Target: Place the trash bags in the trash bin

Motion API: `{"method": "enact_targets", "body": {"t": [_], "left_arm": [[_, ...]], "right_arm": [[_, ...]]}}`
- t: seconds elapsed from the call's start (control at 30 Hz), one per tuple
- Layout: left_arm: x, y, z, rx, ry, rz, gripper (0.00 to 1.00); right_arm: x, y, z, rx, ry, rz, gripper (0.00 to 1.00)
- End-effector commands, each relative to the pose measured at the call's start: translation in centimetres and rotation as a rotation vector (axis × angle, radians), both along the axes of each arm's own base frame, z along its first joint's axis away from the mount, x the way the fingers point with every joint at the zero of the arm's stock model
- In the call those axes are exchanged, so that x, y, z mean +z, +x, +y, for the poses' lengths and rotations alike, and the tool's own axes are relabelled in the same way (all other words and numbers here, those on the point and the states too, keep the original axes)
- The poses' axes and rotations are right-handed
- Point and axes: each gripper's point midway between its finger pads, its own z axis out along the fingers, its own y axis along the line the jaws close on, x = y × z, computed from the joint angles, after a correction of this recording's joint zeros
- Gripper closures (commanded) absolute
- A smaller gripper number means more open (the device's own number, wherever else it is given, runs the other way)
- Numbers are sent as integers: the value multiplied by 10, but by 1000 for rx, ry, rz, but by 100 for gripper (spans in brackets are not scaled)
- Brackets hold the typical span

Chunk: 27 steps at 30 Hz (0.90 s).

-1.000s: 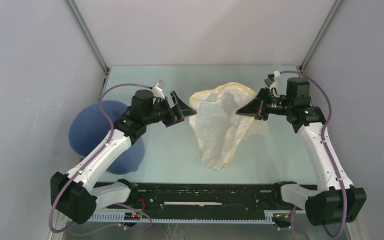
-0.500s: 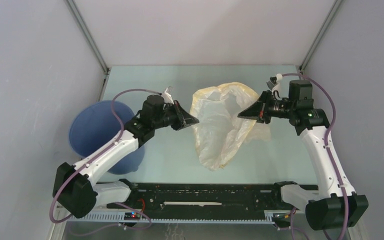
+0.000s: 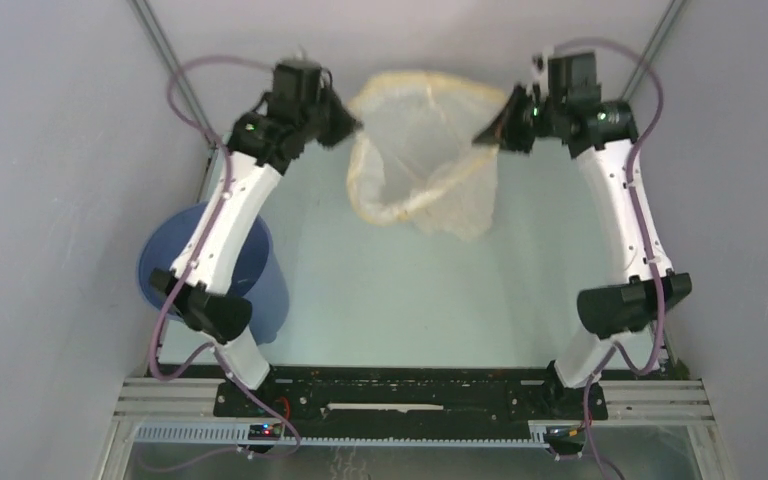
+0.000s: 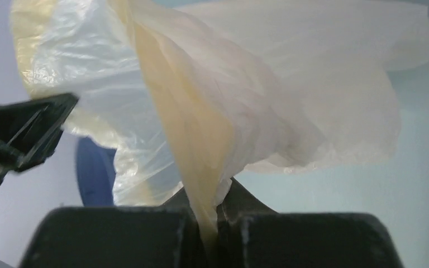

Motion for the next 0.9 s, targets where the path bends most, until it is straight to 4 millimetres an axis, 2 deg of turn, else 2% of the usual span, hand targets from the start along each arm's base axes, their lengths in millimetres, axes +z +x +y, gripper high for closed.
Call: {"method": "enact_targets", "body": {"t": [0.0, 0.03, 0.07, 0.1, 0.17, 0.2, 0.27, 0.3, 0.37, 0.4, 0.43, 0.5, 0.53, 0.6, 0.73, 0.8, 0.87], "left_arm": [[246, -110, 52, 50, 34, -642, 100], [236, -115, 53, 50, 56, -642, 100], [227, -123, 57, 55, 36, -639, 100], [208, -127, 62, 70, 36, -617, 100], [148, -126, 65, 83, 72, -526, 100], [107, -124, 64, 81, 105, -448, 100], [31, -125, 58, 33, 158, -290, 100], [-6, -128, 52, -10, 185, -214, 100], [-65, -139, 43, -72, 207, -68, 100], [-87, -147, 39, -98, 198, -6, 100], [-101, -154, 36, -113, 182, 35, 100], [-106, -164, 31, -126, 150, 45, 100], [-101, -167, 30, -126, 139, 28, 100], [-84, -168, 27, -125, 105, -15, 100], [-35, -169, 15, -146, 7, -89, 100], [-11, -171, 8, -159, -33, -120, 100], [6, -175, 0, -176, -68, -131, 100]], "right_arm": [[244, -97, 3, 57, 67, -720, 100], [260, -112, 9, 88, 105, -776, 100], [257, -119, 18, 126, 137, -783, 100], [265, -147, 17, 146, 208, -842, 100], [218, -143, 20, 124, 277, -819, 100], [176, -132, 16, 73, 281, -750, 99], [79, -111, 6, 16, 240, -535, 100], [29, -108, 6, 40, 205, -408, 100], [-65, -127, 2, 106, 110, -109, 100], [-96, -139, 2, 145, 66, -18, 100], [-116, -152, 5, 186, 34, 42, 100], [-137, -175, 9, 245, -15, 95, 100], [-137, -186, 14, 274, -34, 79, 100], [-123, -193, 20, 285, -31, 7, 100], [-75, -201, 37, 346, 120, -111, 100], [-60, -206, 49, 409, 195, -111, 100], [-53, -207, 55, 432, 233, -104, 100]]}}
